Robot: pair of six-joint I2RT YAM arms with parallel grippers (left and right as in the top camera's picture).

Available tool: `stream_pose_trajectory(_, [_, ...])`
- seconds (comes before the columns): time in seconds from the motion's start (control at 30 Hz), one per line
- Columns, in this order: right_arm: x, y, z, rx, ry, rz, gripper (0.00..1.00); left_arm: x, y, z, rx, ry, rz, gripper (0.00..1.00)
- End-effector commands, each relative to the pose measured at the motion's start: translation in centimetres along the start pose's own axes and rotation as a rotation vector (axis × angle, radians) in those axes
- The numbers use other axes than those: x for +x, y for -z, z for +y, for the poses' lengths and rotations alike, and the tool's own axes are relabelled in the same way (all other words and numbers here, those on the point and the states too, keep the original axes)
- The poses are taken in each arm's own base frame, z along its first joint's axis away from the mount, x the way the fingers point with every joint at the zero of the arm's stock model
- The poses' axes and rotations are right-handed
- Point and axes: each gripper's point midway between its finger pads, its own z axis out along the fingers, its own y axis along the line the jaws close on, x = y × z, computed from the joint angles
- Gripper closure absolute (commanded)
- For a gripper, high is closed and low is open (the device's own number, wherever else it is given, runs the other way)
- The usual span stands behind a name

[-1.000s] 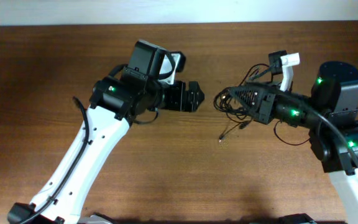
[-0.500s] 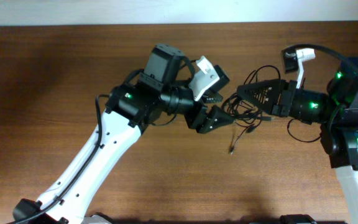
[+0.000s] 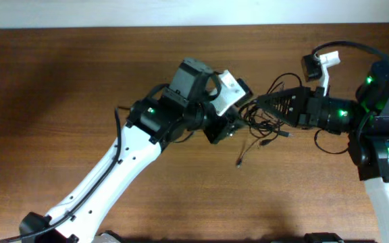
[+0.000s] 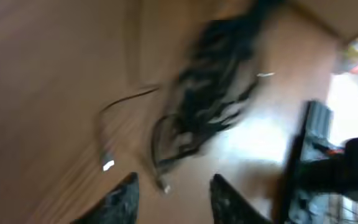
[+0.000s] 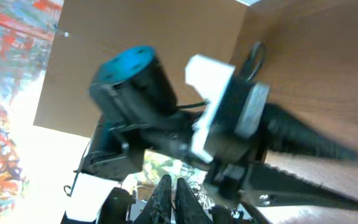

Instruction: Untangle cables

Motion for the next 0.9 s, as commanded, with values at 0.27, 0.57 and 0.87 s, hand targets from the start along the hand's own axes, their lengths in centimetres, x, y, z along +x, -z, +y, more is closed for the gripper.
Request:
stream_pose_trajectory(0.27, [0.4,0.3,2.2,-0.052,0.059,0.024,0.96,-2.6,0.5,1.1,0.232,-0.011,-0.161,0.18])
stream_pose_trajectory(0.57, [-0.8,0.3,1.3,0.002,0.132,-0.039,0.96,-1.7,-2.2,1.1,0.493,0.026,-0.18,1.0])
stream_pose_trajectory(0.87, [-2.2,8.2,-14.9,0.955,0.087,-0.282,0.96,-3.0,6.5,6.9,0.405,0.128,-0.341,1.0])
